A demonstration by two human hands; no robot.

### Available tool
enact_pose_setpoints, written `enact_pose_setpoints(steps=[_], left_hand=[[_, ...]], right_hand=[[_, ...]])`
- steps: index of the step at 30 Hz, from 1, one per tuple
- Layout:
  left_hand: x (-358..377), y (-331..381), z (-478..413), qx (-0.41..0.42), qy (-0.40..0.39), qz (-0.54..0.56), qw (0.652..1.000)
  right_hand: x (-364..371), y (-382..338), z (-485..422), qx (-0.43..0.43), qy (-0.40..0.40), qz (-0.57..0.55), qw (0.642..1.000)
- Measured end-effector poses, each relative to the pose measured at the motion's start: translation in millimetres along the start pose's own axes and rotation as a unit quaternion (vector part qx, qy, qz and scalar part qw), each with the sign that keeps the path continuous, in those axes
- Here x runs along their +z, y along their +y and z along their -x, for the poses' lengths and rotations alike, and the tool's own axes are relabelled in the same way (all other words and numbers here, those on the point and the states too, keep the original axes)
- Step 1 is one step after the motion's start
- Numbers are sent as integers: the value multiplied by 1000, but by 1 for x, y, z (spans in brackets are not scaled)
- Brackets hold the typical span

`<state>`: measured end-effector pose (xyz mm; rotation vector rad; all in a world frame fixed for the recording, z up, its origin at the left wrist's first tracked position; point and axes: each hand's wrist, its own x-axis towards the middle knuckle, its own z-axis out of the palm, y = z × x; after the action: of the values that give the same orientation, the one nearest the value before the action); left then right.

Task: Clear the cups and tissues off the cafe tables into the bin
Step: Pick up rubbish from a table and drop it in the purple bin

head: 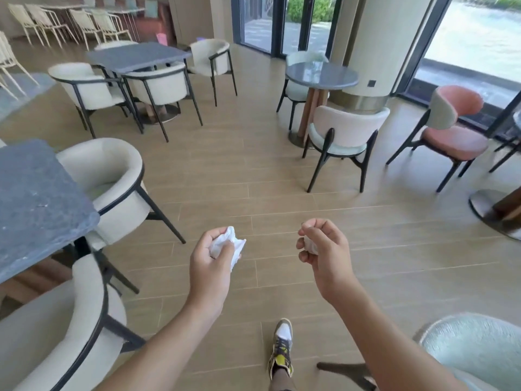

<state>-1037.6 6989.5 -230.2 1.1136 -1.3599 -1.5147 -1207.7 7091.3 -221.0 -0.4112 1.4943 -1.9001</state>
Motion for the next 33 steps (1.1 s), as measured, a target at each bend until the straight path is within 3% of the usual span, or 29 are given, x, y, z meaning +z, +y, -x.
enact_pose_setpoints(steps=[13,22,33], left_hand=[[175,53,-337,2,36,20,999],[246,52,-597,10,34,24,999],[338,121,-898,12,-18,1,1000]], right_hand=[[50,-79,-385,-3,-65,44,997],[120,-81,-645,-3,-52,43,998],[206,-130,-933,-11,-26,25,999]])
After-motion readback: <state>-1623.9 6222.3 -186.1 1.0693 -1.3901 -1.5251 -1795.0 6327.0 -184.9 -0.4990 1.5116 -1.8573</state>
